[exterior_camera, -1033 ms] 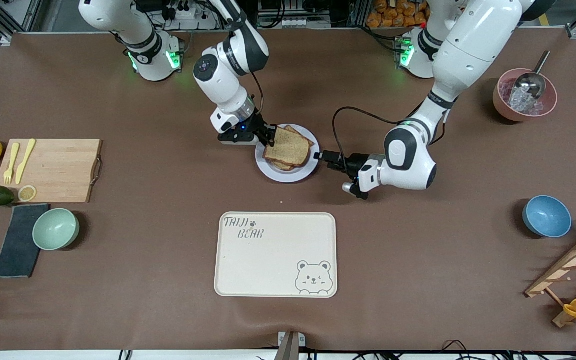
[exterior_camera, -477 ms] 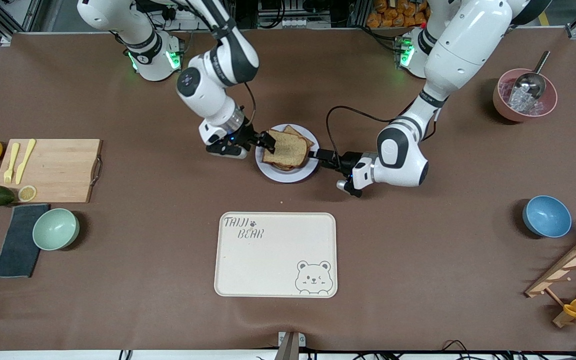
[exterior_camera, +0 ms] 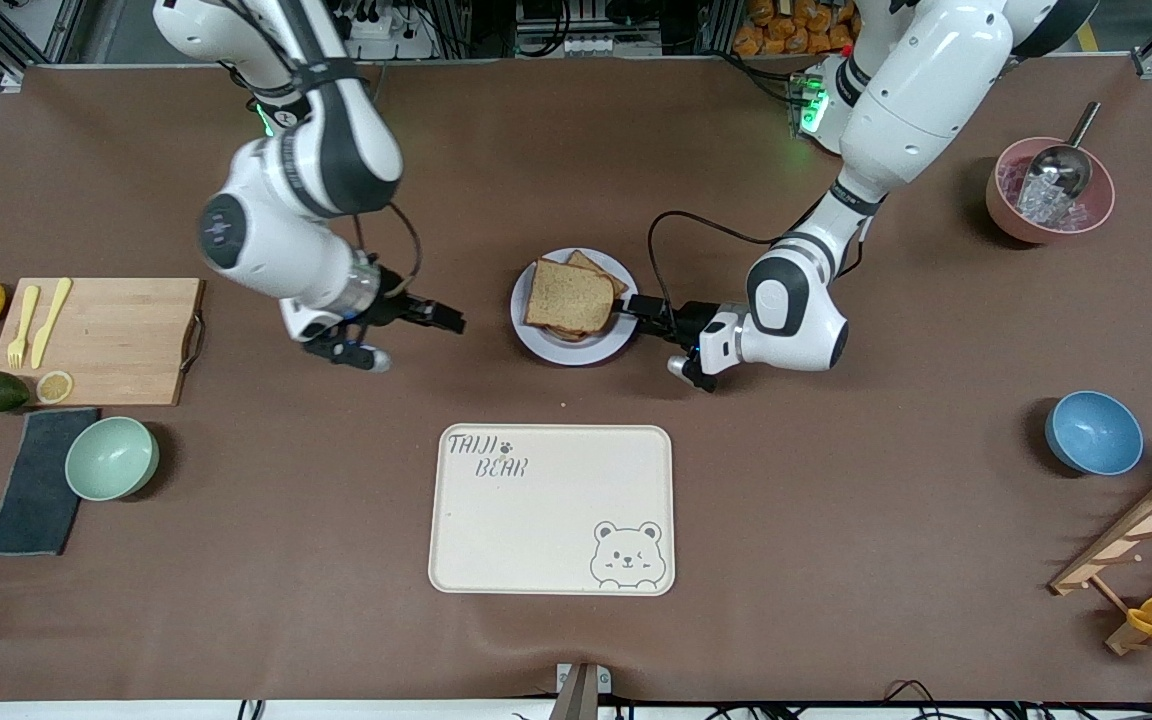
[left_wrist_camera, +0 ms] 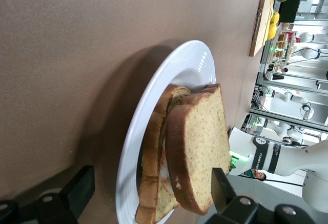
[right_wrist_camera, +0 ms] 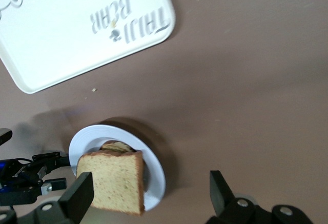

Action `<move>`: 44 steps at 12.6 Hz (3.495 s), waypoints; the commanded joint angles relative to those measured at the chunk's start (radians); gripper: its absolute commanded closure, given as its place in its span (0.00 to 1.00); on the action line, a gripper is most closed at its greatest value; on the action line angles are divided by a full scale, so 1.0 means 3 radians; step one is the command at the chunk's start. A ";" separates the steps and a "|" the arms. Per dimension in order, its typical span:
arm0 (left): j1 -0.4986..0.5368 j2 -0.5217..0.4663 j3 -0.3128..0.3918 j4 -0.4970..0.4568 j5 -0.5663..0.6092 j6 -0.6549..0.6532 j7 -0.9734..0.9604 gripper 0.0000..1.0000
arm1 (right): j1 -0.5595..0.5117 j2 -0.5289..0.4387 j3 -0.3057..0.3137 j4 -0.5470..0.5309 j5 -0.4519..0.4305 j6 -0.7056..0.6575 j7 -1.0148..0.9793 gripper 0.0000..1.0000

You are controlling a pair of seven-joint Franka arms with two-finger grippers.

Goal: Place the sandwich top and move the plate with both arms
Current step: 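Open and withdraw the right gripper while the left gripper holds the plate, then slide the plate onto the white bear tray with the left gripper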

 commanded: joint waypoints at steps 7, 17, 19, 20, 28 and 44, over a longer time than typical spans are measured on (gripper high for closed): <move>-0.0052 0.0059 0.0004 -0.0042 -0.0118 0.0153 0.0377 1.00 | -0.0462 -0.0005 -0.0842 0.0134 -0.0401 -0.0902 -0.0988 0.00; 0.0122 -0.0058 -0.0012 0.0034 -0.0541 0.0107 0.0347 1.00 | -0.2873 -0.0173 0.1016 0.1121 -0.1276 -0.1608 -0.1428 0.00; 0.0168 -0.0099 -0.0012 0.0076 -0.0797 0.0107 0.0347 1.00 | -0.3483 -0.0347 0.1808 0.1142 -0.1709 -0.1578 -0.1434 0.00; 0.0209 -0.0119 -0.0012 0.0081 -0.0895 0.0107 0.0352 1.00 | -0.3678 -0.0444 0.2045 0.1142 -0.1879 -0.1562 -0.1418 0.00; 0.0163 0.0064 -0.0001 0.0658 -0.1923 0.0138 0.0383 1.00 | -0.4416 -0.1104 0.2952 0.1111 -0.2140 -0.1567 -0.0851 0.00; -0.0256 0.1292 0.0326 0.2182 -0.2148 0.0736 0.0388 1.00 | -0.4268 -0.1074 0.2875 0.1316 -0.2294 -0.1465 -0.0892 0.00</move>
